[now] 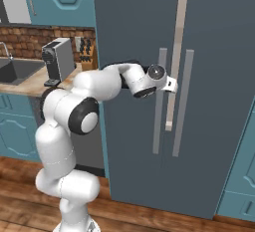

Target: Take the bottled waters from the counter and place them in the freezer to freeze. Close the freezer door after placing the bottles.

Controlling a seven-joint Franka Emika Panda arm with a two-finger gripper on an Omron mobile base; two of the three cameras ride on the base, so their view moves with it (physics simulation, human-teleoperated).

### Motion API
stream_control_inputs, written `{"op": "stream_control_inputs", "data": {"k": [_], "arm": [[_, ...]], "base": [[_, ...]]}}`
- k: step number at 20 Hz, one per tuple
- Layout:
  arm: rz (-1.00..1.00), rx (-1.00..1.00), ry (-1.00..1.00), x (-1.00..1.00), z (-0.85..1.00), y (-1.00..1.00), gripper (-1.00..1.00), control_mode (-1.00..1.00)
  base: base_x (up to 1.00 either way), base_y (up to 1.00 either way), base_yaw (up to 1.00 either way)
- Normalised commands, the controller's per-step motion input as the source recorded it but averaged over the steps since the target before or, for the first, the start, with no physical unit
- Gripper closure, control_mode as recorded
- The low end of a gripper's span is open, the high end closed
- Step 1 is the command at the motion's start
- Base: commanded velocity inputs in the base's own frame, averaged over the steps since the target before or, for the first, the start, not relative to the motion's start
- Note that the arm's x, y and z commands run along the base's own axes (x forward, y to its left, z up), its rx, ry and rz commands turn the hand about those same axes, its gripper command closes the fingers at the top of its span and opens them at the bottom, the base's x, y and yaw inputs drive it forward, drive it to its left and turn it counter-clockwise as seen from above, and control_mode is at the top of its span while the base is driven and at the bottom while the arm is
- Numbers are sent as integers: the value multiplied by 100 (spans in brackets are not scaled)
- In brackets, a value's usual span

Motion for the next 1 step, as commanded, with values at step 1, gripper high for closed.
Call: {"op": "stream_control_inputs", "data": {"k": [1], "arm": [[0, -1, 0, 51, 0, 0, -100, -100]], "base": [[0, 0, 0]]}}
